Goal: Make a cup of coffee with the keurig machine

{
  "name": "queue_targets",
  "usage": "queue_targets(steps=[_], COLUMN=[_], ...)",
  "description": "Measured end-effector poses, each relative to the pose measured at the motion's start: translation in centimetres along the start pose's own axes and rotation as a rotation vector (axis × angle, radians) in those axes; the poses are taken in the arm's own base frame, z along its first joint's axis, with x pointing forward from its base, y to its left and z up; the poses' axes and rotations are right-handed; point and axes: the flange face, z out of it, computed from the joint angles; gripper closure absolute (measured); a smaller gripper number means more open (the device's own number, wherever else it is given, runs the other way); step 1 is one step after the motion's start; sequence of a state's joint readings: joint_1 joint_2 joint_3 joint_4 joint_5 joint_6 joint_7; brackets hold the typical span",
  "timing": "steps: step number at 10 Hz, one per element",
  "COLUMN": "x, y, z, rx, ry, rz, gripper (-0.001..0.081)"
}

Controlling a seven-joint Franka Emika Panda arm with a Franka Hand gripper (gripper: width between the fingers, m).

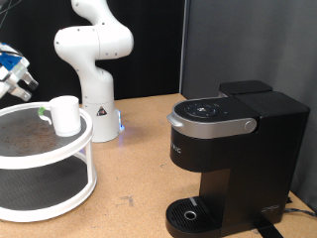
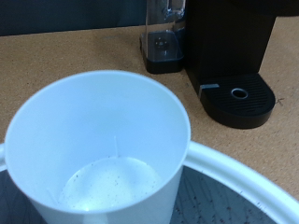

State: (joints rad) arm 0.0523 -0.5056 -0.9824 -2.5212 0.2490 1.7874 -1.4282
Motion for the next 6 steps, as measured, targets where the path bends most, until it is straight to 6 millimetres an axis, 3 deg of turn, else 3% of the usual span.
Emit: queue_targets(steps=[1, 2, 3, 6], x=[-0.3, -0.7, -1.0, -1.7], y=[0.2, 0.4, 0.5, 0.6], z=[0.9, 1.7, 2.5, 4.2], rx=[0.0, 0.0, 0.0, -0.014], ry=[-0.01, -0.017, -0.022, -0.023], rz=[0.013, 0.022, 0.026, 0.017], gripper=[0.0295, 0.0112, 0.0033, 0.0])
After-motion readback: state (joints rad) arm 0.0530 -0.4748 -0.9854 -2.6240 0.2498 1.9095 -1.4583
